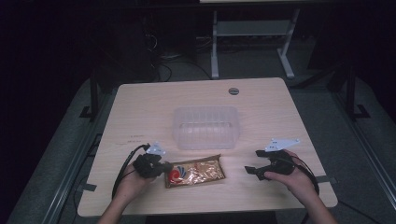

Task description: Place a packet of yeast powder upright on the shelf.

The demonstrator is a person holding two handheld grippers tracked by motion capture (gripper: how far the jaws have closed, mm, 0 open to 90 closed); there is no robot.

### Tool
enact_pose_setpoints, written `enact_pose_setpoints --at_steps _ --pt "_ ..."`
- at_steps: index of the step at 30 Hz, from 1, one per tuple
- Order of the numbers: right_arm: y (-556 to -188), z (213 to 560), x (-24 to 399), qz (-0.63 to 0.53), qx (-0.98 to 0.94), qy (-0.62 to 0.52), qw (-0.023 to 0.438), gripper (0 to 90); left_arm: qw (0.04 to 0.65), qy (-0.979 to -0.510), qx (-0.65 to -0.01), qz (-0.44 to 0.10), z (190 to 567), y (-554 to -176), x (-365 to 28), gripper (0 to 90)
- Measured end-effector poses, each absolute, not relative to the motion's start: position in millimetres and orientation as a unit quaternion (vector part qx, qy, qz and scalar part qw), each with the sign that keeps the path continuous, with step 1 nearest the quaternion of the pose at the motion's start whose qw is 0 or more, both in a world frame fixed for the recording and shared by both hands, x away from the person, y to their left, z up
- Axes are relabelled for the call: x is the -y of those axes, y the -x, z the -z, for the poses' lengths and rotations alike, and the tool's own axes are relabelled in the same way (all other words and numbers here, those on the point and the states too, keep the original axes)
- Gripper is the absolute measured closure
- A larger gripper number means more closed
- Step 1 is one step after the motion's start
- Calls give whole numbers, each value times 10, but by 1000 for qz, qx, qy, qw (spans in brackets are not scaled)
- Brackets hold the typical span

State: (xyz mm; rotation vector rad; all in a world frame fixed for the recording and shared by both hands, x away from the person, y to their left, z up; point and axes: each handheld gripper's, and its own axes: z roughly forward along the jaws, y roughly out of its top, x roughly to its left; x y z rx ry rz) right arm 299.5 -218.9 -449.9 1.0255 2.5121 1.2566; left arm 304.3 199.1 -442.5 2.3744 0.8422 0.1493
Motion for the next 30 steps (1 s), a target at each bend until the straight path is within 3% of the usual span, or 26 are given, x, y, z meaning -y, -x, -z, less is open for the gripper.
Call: enact_pose_setpoints --at_steps 9,19,30 --pt "-2991 4484 2201 -423 -835 -344 72 156 305 -911 -273 -40 4403 -3064 -1620 898" --pt "-2993 4485 2201 -424 -834 -346 68 159 356 -902 -240 -41 4169 -3055 -1312 897" --pt "-2976 4488 2243 -424 -832 -351 66 161 335 -918 -211 -33 4302 -3116 -968 897"
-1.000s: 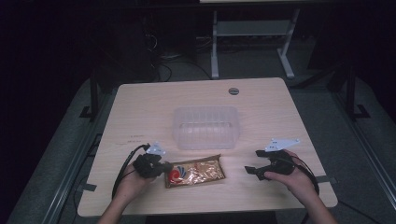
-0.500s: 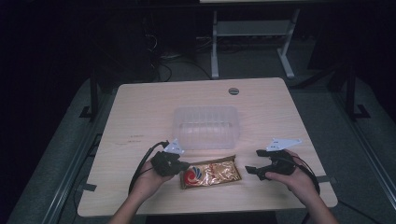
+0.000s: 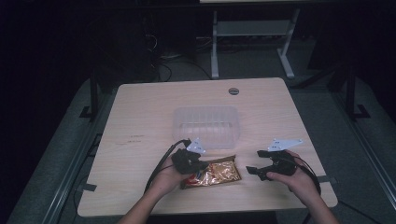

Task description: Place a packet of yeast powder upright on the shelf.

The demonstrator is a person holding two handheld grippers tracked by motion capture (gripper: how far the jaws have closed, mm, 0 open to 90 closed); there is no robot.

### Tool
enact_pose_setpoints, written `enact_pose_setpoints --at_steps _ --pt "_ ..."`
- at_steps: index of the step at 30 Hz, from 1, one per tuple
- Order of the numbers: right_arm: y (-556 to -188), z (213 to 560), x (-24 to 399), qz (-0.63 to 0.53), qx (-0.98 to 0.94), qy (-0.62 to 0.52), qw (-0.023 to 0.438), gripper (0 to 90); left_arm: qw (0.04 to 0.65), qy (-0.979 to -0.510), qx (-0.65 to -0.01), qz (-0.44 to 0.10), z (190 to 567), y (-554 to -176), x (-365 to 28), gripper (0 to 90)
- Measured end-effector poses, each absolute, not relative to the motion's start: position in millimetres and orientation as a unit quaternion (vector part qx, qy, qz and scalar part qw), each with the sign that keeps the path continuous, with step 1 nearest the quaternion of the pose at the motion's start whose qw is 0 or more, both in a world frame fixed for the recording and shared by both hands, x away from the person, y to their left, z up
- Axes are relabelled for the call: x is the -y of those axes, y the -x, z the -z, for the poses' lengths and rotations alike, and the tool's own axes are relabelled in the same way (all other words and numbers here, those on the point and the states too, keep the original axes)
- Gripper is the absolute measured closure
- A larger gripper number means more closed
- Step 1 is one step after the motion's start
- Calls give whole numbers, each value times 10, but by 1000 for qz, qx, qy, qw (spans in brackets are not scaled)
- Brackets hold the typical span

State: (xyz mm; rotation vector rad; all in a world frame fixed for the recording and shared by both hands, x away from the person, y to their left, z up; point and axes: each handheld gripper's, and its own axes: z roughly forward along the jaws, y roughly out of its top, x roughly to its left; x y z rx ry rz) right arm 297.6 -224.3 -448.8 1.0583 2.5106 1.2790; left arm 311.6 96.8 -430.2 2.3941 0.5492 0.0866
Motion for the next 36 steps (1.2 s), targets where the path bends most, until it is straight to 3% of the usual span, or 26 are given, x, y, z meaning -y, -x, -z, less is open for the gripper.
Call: enact_pose_setpoints --at_steps 19,36 --pt "-2963 4483 2186 -424 -833 -351 52 162 309 -928 -206 -24 4483 -3160 -895 898" --pt "-3041 4373 1895 -445 -821 -357 -14 163 311 -924 -222 -24 4519 -3147 -864 899"
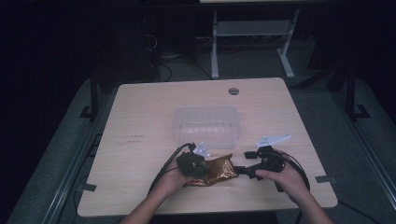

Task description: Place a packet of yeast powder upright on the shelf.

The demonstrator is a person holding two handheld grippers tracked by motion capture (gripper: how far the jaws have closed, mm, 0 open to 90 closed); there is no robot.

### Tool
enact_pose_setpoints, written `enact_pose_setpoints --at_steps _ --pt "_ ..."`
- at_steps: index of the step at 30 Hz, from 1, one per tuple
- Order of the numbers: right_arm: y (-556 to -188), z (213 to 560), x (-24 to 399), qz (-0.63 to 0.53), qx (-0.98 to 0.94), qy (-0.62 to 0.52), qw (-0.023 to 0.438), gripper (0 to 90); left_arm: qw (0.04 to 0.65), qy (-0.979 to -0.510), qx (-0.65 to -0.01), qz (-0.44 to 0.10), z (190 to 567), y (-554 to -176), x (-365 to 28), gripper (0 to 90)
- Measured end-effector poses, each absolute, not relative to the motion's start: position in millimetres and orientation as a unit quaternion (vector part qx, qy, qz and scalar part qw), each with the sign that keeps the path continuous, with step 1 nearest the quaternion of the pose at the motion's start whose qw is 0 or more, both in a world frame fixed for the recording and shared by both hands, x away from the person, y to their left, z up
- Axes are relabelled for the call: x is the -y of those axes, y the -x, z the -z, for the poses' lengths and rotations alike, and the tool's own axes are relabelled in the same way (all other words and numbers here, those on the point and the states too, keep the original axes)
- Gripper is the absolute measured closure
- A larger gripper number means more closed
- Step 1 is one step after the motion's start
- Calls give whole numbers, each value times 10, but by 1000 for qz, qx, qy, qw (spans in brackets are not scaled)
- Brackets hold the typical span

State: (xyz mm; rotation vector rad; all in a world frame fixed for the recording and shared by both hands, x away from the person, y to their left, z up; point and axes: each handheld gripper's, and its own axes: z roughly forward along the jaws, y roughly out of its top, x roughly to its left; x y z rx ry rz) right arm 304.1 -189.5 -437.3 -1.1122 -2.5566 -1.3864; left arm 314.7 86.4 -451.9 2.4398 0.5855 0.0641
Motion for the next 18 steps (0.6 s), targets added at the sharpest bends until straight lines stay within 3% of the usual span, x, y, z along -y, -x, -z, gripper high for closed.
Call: enact_pose_setpoints --at_steps 10,18 --pt "-3236 4442 1650 428 822 373 42 214 310 -925 -219 -22 4521 -3159 -882 898" --pt "-3207 4559 1528 401 830 379 76 321 314 -923 -223 -22 4527 -3149 -878 898"
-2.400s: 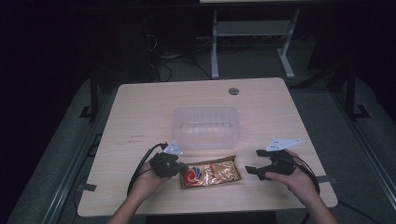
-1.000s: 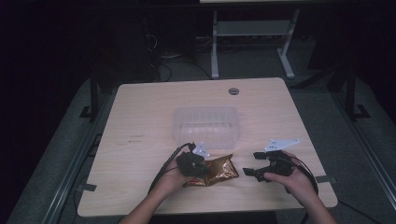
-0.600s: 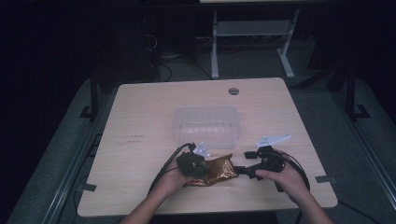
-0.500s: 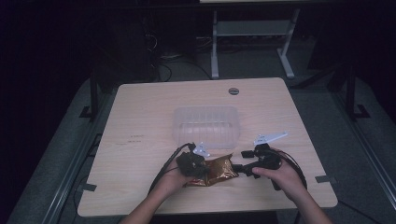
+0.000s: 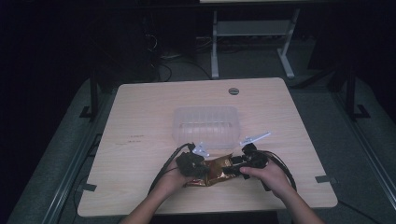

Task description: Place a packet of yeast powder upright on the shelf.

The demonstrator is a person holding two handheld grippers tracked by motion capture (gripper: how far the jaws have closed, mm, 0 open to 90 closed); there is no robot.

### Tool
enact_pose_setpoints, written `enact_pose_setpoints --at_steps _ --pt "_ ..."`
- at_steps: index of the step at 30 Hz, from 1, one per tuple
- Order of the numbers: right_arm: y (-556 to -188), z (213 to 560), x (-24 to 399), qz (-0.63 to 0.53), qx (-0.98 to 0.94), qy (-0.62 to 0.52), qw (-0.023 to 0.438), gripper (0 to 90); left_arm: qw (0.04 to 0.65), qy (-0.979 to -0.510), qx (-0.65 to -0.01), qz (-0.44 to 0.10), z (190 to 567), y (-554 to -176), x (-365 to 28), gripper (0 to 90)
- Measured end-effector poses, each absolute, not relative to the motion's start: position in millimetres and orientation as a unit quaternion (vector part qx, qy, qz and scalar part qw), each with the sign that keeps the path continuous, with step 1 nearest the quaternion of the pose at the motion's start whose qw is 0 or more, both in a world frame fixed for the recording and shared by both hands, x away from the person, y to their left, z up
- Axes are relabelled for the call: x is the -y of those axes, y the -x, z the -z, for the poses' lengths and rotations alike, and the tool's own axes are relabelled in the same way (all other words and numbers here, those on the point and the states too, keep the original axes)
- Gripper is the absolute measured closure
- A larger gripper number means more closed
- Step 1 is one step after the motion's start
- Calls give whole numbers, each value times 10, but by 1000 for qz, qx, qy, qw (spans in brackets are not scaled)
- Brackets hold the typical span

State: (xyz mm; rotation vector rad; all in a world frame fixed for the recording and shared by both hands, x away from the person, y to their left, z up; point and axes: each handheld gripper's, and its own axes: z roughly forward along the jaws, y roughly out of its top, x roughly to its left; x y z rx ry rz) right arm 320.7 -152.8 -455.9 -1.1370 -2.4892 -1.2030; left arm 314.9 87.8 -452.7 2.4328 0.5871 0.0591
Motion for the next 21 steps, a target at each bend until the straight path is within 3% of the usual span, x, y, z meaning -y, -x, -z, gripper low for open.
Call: enact_pose_setpoints --at_steps 13,21 --pt "-3301 4577 1545 393 815 408 121 607 312 -924 -219 -21 4525 -3156 -887 898" --pt "-3332 4527 1545 382 813 423 117 749 317 -923 -217 -24 4531 -3148 -891 898"
